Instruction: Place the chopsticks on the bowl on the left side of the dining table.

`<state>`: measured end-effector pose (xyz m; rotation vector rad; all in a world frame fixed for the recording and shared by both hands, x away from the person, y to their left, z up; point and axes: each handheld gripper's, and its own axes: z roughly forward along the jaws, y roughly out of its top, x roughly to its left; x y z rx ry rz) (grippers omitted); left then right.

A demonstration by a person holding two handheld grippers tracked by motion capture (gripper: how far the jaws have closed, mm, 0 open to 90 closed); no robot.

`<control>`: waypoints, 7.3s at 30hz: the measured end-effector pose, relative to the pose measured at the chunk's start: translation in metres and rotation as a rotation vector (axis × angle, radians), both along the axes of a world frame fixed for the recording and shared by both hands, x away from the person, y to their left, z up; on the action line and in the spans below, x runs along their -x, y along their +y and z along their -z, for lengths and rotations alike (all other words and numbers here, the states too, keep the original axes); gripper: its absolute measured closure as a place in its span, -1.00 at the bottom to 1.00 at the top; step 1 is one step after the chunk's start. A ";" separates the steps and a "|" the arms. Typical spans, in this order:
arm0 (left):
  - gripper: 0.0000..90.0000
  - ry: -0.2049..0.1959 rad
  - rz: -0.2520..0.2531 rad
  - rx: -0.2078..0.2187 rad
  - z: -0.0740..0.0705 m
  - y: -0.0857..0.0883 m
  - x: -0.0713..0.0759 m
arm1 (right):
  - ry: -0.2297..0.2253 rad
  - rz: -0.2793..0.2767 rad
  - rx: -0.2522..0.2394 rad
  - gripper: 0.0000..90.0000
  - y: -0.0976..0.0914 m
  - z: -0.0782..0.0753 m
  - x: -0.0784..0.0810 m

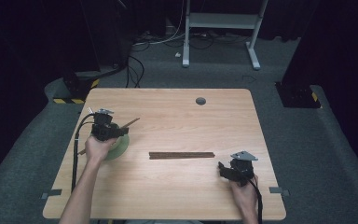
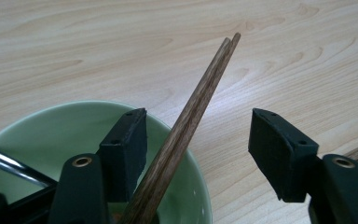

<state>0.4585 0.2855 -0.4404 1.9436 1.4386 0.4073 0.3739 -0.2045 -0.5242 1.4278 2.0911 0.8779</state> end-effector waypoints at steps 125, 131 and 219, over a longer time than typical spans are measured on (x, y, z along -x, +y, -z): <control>-0.26 0.014 -0.285 0.044 0.014 0.072 0.074 | 0.000 -0.002 0.000 -0.45 0.000 0.000 0.000; -0.24 0.016 -0.296 0.020 0.014 0.074 0.068 | 0.000 -0.002 0.000 -0.45 0.000 0.000 0.000; -0.33 -0.118 -0.219 -0.015 -0.013 0.034 0.050 | -0.001 -0.002 0.000 -0.46 0.000 0.000 0.000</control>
